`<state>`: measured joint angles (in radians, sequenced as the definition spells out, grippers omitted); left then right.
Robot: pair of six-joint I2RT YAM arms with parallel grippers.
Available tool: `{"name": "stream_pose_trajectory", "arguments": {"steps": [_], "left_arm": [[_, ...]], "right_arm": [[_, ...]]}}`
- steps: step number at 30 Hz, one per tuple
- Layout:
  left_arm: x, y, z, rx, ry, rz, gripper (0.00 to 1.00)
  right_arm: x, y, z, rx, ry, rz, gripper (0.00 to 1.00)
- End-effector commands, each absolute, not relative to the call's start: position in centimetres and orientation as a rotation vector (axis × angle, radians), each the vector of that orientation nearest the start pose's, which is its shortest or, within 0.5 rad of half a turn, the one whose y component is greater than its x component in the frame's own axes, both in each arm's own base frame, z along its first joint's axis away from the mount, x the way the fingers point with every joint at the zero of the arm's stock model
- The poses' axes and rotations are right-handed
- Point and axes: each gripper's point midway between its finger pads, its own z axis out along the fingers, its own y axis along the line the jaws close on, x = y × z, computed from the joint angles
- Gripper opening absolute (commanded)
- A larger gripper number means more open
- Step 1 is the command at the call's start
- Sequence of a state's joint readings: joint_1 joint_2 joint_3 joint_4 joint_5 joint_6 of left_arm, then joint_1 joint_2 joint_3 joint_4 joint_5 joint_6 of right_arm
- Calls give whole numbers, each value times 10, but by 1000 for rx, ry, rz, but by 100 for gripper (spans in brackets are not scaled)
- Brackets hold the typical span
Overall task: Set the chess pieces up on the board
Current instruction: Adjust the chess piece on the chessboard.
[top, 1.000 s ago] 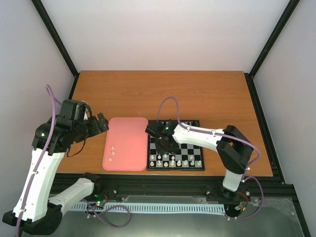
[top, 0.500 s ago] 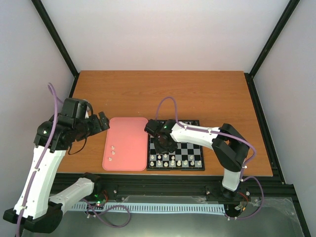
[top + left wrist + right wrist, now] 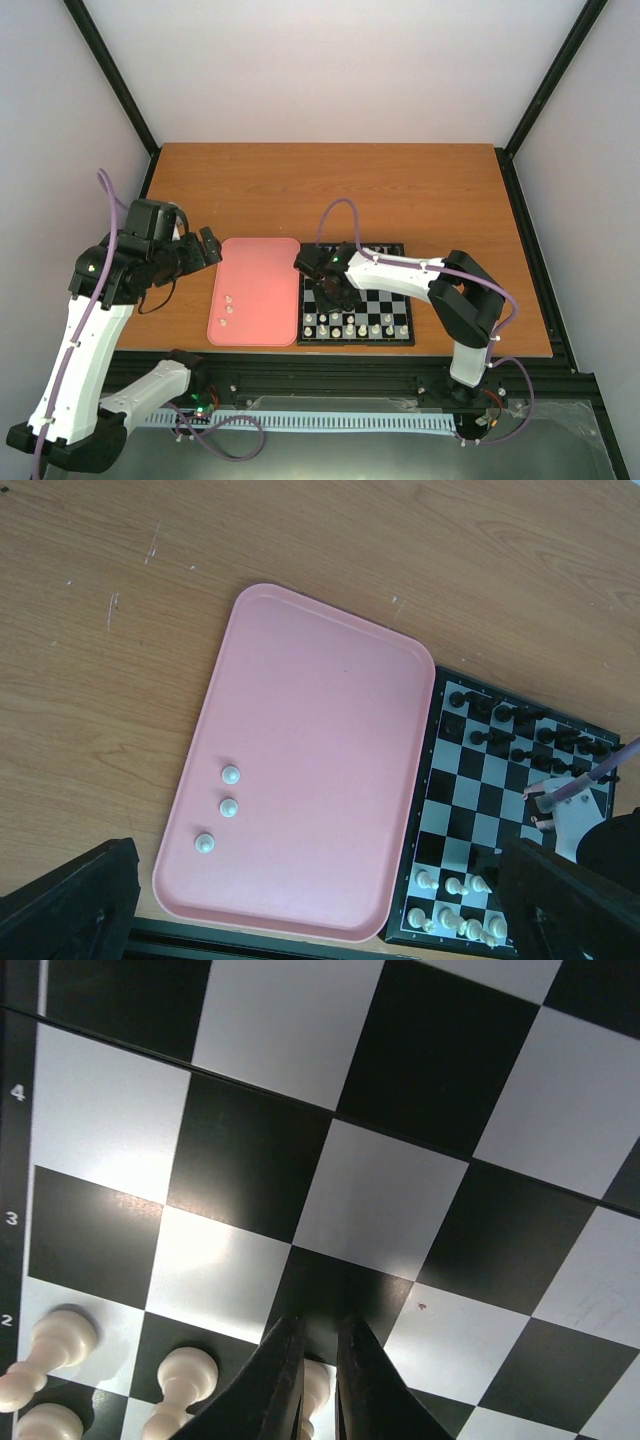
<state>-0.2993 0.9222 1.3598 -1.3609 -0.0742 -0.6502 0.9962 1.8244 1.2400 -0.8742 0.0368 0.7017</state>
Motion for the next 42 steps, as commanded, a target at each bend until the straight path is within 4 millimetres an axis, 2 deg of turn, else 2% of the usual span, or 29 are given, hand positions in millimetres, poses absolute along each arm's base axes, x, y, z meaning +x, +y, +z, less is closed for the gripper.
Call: {"name": "stream_pose_trajectory", "arguments": {"steps": [1, 13, 21, 26, 30, 33, 36, 42], "left_arm": [[198, -49, 291, -462, 2450, -323, 100], [196, -48, 291, -472, 2444, -327, 100], [197, -48, 292, -477, 2440, -331, 100], [196, -48, 296, -474, 2434, -329, 100], [196, -44, 301, -475, 2430, -306, 100], [195, -41, 305, -470, 2425, -280, 100], [192, -35, 311, -476, 2412, -253, 100], [184, -11, 344, -537, 2289, -164, 100]], "right_arm": [[197, 287, 41, -406, 3003, 100, 11], [195, 287, 44, -407, 3003, 118, 11], [203, 287, 55, -387, 2962, 105, 12], [215, 296, 73, -389, 2913, 117, 23], [222, 314, 90, -426, 2880, 186, 34], [226, 336, 102, -465, 2856, 248, 41], [226, 366, 109, -518, 2839, 325, 44], [229, 435, 112, -616, 2801, 485, 44]]}}
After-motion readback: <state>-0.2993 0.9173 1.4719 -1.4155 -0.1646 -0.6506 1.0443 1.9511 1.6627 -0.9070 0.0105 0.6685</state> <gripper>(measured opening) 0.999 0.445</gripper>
